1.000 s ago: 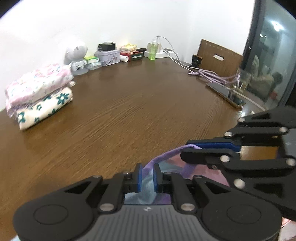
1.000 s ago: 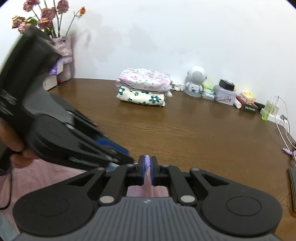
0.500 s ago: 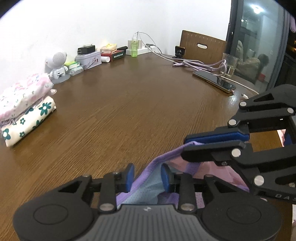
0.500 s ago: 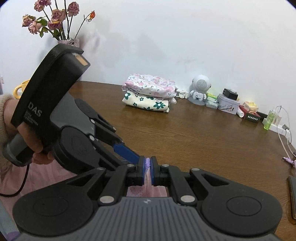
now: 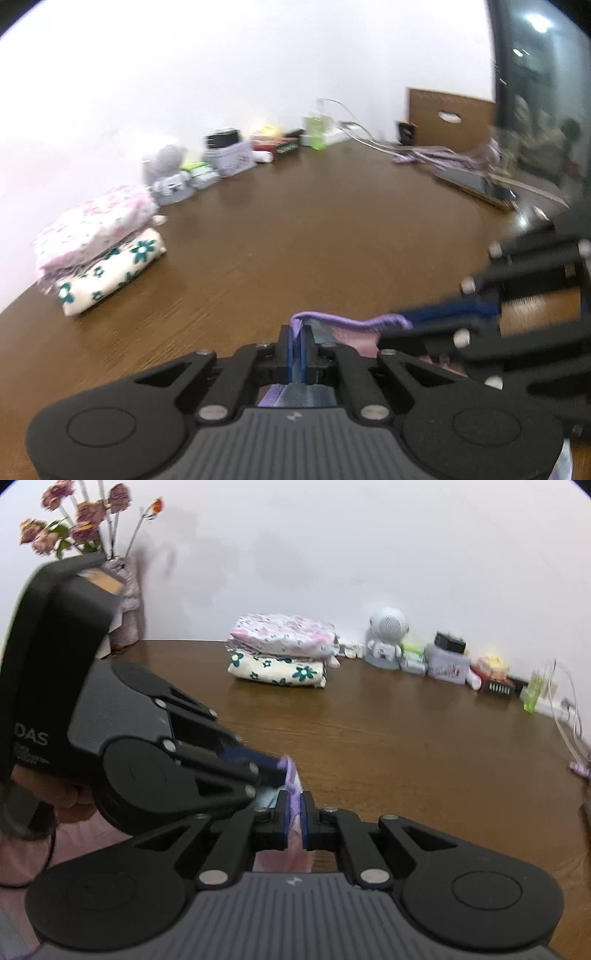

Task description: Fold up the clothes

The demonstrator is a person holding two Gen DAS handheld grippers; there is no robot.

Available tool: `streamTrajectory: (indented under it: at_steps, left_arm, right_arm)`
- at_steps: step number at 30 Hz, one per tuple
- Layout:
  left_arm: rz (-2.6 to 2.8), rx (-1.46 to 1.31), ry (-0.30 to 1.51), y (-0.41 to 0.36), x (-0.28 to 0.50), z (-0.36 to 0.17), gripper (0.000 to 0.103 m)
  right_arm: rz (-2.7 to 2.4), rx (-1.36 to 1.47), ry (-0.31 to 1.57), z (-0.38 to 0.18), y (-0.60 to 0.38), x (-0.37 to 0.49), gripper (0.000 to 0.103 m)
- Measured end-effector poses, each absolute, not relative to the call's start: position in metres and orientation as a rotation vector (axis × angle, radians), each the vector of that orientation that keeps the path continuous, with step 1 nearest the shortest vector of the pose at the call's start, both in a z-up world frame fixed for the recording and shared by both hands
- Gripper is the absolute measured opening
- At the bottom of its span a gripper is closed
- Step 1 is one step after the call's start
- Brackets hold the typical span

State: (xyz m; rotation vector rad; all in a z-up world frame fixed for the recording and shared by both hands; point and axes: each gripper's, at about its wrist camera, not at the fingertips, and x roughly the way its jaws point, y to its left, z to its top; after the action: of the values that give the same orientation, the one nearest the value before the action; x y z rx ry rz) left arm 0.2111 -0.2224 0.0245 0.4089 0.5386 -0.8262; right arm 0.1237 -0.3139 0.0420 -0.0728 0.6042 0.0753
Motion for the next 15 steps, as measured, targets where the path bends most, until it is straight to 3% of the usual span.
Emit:
streamTrajectory:
  at_steps: [7, 9, 12, 15]
  left_arm:
    - [-0.784, 0.376, 0.564, -0.226, 0.22, 0.019, 0.004]
    - [-0.797, 0.349, 0.595, -0.223, 0.225, 0.019, 0.009]
    - [-0.825, 0.316, 0.655, -0.213, 0.232, 0.024, 0.014]
    - [-0.825, 0.305, 0.701, -0.202, 0.236, 0.029, 0.024]
  right_arm:
    - [0.057, 0.017, 0.634, 0.031, -0.32, 0.132, 0.006]
    - [0.061, 0.032, 0.648, 0.028, -0.321, 0.133, 0.009]
    - [0.094, 0.091, 0.664, 0.027, -0.328, 0.132, 0.018]
    - [0.138, 0.175, 0.661, 0.032, -0.342, 0.121, 0.032]
